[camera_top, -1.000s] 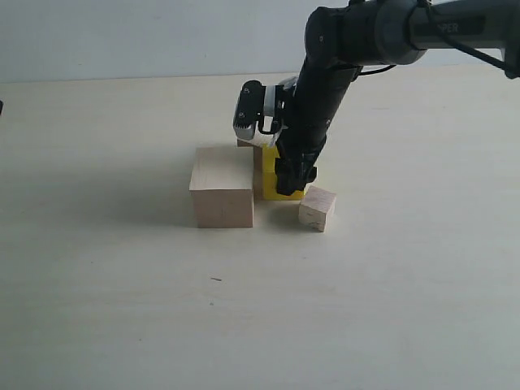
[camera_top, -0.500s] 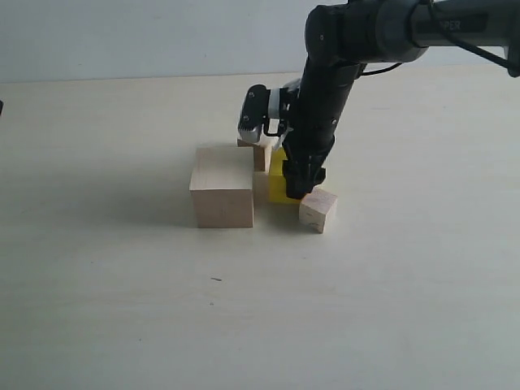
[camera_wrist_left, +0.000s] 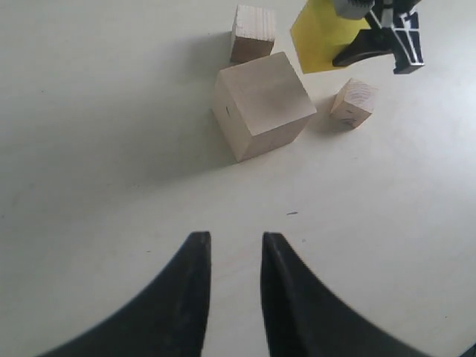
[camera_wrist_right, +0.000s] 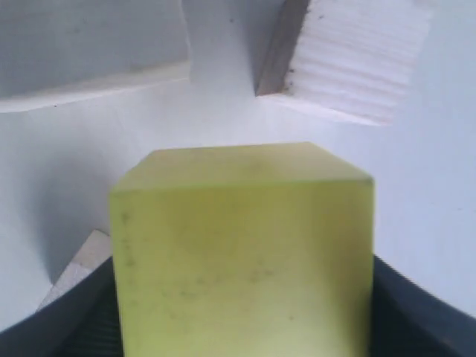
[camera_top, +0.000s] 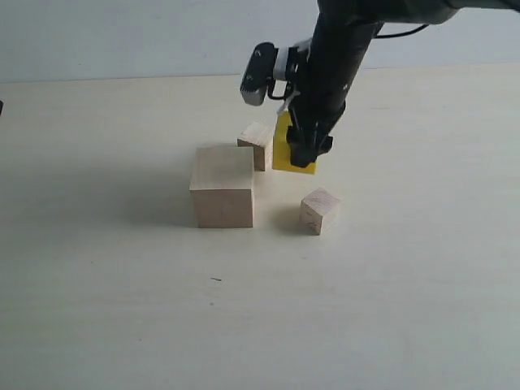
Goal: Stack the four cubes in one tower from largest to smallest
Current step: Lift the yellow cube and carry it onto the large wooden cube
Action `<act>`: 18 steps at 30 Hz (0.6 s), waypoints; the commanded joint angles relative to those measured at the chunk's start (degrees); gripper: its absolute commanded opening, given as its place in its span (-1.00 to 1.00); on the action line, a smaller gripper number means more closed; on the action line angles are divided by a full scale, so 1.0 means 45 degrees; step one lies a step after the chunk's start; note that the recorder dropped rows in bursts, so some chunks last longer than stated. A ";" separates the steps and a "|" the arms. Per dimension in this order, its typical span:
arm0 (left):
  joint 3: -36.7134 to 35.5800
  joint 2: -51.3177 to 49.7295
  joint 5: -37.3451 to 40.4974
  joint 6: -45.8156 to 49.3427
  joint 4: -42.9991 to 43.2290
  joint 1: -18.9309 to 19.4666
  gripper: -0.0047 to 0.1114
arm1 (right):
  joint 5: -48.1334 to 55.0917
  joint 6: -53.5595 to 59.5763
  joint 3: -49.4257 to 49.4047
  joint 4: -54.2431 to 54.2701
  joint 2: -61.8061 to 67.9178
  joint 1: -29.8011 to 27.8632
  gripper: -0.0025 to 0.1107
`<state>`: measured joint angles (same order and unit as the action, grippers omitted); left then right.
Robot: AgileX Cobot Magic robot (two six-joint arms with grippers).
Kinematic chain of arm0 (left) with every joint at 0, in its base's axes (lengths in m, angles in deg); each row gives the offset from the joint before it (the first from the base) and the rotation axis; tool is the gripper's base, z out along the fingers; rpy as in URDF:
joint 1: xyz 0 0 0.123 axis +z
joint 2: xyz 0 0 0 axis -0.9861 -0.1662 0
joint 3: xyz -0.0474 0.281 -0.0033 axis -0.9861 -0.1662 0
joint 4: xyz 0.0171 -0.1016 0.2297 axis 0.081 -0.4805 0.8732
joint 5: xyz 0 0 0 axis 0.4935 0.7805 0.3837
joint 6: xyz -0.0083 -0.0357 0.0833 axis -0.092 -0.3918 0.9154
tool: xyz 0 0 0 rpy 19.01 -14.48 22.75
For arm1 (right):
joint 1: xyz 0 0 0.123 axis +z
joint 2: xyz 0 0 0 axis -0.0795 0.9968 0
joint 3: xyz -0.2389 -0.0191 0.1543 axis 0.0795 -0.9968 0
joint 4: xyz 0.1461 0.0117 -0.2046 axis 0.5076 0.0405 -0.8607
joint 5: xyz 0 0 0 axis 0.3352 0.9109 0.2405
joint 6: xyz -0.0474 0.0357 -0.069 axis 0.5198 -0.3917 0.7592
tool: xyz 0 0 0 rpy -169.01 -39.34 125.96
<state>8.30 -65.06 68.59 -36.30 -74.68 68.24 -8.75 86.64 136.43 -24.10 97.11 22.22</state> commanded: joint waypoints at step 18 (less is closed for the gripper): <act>-0.0029 0.0048 -0.0053 0.0014 -0.0124 0.0042 -0.47 | 0.2807 -0.0365 0.4176 0.1377 -0.0501 0.0762 -0.96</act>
<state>8.30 -65.06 68.59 -36.30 -74.68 68.24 3.65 83.98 154.73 -18.73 95.33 23.89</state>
